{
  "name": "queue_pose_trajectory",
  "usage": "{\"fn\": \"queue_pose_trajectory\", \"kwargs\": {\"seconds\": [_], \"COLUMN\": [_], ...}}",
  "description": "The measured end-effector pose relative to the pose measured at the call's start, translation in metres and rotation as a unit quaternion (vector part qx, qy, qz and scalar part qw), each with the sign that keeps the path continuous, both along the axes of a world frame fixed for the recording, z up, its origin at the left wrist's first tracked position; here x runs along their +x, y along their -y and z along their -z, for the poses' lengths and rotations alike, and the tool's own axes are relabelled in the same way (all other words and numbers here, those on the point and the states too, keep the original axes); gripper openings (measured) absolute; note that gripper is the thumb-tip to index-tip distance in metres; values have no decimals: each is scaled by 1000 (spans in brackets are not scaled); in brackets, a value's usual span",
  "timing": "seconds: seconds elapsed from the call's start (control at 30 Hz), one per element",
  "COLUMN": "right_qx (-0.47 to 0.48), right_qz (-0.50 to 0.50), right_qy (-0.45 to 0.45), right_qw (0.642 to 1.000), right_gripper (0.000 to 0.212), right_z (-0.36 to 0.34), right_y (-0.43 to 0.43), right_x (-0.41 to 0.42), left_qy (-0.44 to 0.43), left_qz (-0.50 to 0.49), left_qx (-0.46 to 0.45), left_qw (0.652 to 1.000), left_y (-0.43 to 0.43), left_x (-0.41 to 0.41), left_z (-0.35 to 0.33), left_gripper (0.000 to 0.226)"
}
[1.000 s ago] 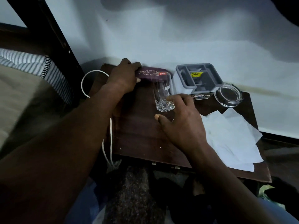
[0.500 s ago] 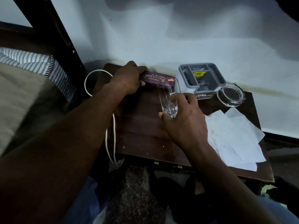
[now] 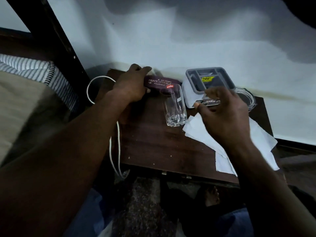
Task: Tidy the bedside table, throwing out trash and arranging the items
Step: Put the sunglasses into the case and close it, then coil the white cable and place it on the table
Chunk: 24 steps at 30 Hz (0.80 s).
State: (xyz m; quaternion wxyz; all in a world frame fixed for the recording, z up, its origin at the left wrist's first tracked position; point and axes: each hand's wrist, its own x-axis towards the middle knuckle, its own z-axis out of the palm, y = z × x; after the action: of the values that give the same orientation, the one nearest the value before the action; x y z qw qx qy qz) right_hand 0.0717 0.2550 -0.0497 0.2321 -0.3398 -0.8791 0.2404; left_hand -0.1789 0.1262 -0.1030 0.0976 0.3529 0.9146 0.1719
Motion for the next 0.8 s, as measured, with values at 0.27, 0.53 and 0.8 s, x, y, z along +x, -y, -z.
{"fn": "queue_pose_trajectory", "kwargs": {"seconds": [0.27,0.53,0.8], "right_qx": [-50,-48,-56], "right_qz": [-17,-77,-78], "right_qy": [43,100,104], "right_qw": [998,991,990], "right_gripper": [40,53,52], "right_z": [11,23,20], "right_y": [-2,19,20], "right_x": [-3,-12,-12], "left_qy": [-25,-22,-24], "left_qz": [7,5,3], "left_qx": [4,1,-6], "left_qw": [1000,1000,1000], "left_y": [1,-2,0], "left_x": [2,4,6], "left_z": [-1,0,0], "left_gripper": [66,73,74]}}
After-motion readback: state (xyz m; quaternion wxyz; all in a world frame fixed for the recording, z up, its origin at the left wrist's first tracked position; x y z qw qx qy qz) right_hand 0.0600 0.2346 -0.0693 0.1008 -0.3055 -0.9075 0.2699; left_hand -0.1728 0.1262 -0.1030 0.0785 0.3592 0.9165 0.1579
